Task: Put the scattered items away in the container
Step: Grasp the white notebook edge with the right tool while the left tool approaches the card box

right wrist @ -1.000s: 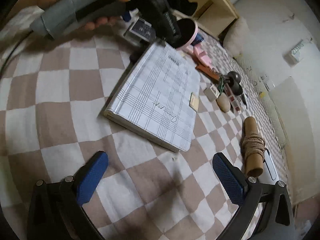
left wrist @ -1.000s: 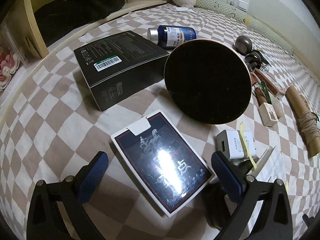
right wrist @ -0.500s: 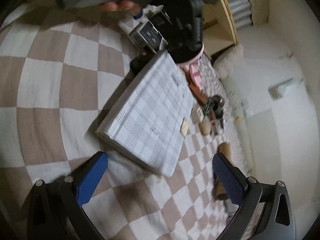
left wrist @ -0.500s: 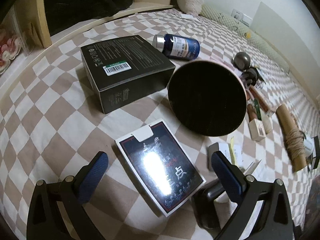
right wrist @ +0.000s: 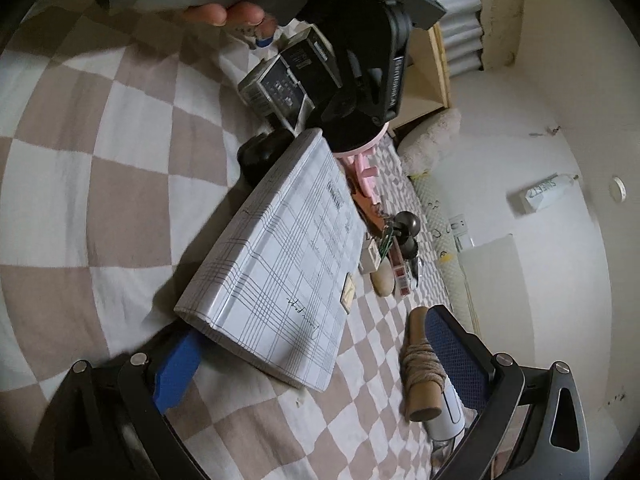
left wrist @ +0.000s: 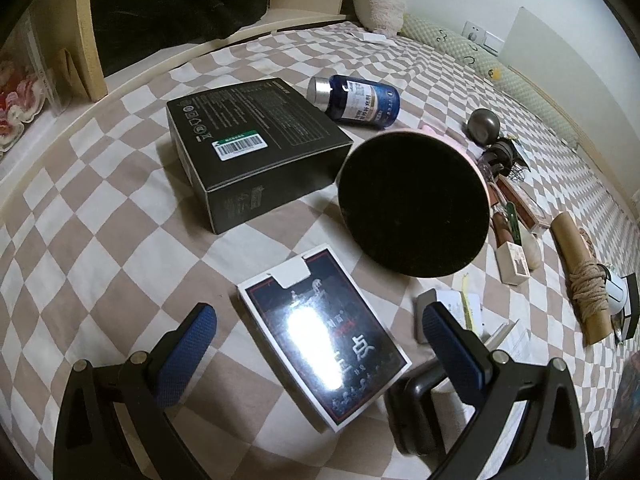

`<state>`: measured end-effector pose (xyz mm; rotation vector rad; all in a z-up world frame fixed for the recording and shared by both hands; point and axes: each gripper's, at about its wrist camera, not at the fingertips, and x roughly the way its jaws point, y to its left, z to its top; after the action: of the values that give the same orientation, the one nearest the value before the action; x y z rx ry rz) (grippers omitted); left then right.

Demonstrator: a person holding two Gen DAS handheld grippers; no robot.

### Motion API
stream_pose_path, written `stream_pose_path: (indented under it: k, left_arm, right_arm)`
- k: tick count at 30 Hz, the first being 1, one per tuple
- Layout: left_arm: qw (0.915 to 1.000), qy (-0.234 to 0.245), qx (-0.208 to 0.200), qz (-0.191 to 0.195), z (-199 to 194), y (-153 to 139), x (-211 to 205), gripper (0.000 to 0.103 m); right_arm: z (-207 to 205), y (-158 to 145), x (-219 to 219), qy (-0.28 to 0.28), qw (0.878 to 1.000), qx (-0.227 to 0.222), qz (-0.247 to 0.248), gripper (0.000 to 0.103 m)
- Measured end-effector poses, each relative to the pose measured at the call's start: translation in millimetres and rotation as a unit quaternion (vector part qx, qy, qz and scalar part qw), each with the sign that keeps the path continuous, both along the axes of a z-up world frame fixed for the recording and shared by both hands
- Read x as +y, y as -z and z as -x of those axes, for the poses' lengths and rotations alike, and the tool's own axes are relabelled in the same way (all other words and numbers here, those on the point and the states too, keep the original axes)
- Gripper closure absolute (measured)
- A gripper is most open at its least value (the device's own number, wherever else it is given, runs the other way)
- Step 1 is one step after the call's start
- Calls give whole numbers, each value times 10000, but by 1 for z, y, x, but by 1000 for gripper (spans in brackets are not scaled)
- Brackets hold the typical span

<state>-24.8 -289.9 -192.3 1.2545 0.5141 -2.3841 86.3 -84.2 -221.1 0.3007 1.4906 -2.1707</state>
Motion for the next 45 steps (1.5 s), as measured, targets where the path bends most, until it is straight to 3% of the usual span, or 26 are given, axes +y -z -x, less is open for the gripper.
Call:
stream_pose_path:
  k: [2, 4, 5, 16, 21, 25, 28, 30, 34, 38, 42, 43, 45]
  left_arm:
    - [10000, -27, 17, -40, -1, 0, -2, 0]
    - [9999, -53, 29, -95, -2, 0, -5, 0]
    - [9999, -71, 35, -127, -3, 0, -7, 0]
    - [9994, -141, 20, -305, -5, 4, -13, 0]
    - [9993, -126, 13, -345, -5, 4, -13, 0]
    - [9994, -106, -38, -318, -2, 5, -11, 0]
    - [9996, -78, -105, -235, 2, 7, -7, 0]
    - [9998, -34, -168, -125, 8, 8, -1, 0]
    - [9991, 68, -370, 220, 21, 13, 11, 0]
    - [9960, 166, -618, 626, 27, 21, 21, 0]
    - [9927, 373, -732, 887, 23, 25, 25, 0]
    - [9924, 403, -731, 902, 21, 25, 24, 0]
    - [9919, 463, -730, 934, 17, 25, 23, 1]
  right_arm:
    - [-4, -1, 0, -56, 9999, 80, 136, 16]
    - [-12, 2, -3, -88, 9987, 442, 239, 41]
    - [-14, 2, -5, -74, 9979, 572, 282, 43]
    - [34, -23, -10, 834, 9920, -68, 946, 44]
    - [63, -39, -4, 1148, 9806, -823, 1361, 57]
    - [77, -50, -3, 1271, 9662, -1475, 1689, 58]
    - [94, -60, -1, 1451, 9462, -2042, 2050, 58]
    - [103, -66, 4, 1620, 9261, -2433, 2385, 58]
    - [128, -75, 26, 2045, 8621, -3415, 3136, 58]
    - [145, -76, 45, 2342, 8075, -4023, 3622, 59]
    - [158, -70, 69, 2672, 7437, -4513, 4145, 61]
    - [160, -70, 72, 2714, 7404, -4511, 4180, 64]
    - [162, -70, 74, 2747, 7451, -4423, 4168, 70]
